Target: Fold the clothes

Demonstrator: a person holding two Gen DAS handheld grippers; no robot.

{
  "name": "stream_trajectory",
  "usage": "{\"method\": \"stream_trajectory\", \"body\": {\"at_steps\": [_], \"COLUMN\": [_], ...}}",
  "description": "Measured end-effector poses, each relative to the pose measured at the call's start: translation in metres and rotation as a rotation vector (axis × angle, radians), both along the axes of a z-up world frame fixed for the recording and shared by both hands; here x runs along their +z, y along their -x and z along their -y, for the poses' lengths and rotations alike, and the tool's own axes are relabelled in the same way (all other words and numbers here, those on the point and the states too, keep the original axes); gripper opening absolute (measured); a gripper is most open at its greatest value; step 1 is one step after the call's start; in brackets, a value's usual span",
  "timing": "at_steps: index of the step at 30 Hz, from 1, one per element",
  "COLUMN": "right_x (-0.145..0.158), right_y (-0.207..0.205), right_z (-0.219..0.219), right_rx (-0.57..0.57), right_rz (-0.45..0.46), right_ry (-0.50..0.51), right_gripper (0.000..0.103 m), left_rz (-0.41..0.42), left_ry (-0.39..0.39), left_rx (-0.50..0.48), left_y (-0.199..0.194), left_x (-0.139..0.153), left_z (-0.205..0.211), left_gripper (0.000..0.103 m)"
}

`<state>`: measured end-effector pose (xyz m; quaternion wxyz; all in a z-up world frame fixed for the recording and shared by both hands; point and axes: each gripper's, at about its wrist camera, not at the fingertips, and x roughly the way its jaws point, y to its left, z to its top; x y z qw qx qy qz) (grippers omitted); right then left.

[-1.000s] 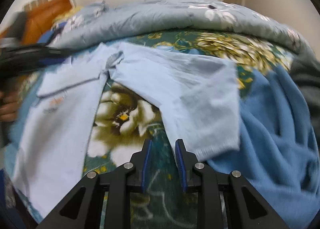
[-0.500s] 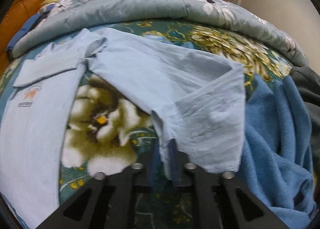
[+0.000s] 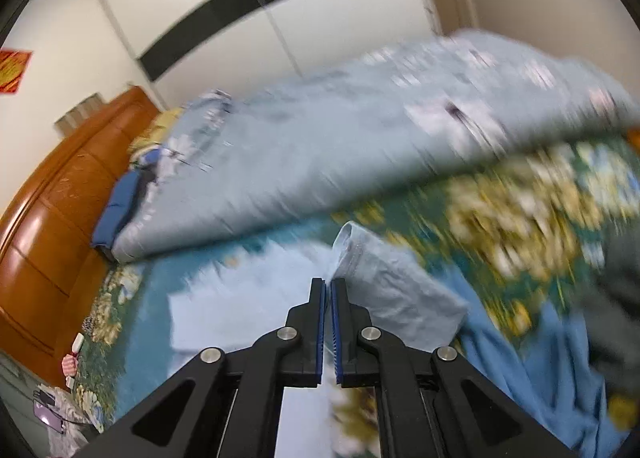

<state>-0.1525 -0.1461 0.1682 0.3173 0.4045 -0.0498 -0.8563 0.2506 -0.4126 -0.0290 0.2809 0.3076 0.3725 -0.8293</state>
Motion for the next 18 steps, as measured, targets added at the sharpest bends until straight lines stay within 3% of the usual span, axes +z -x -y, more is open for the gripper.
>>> {"method": "stream_trajectory", "body": {"at_steps": [4, 9, 15, 18], "right_x": [0.008, -0.028, -0.123, -0.159], "right_y": [-0.004, -0.029, -0.061, -0.077], "right_z": [0.081, 0.202, 0.310, 0.338], "right_rx": [0.104, 0.274, 0.424, 0.478], "right_rz": [-0.013, 0.007, 0.152, 0.185], "right_ry": [-0.012, -0.078, -0.131, -0.172], "right_gripper": [0.004, 0.004, 0.004, 0.004], "left_rz": [-0.006, -0.020, -0.015, -0.007], "left_ry": [0.004, -0.005, 0.005, 0.012], "left_rx": [0.012, 0.026, 0.010, 0.002], "left_y": [-0.005, -0.012, -0.013, -0.014], "left_x": [0.000, -0.002, -0.003, -0.002], "left_z": [0.007, 0.015, 0.017, 0.017], "left_gripper": [0.045, 0.045, 0.045, 0.045]}}
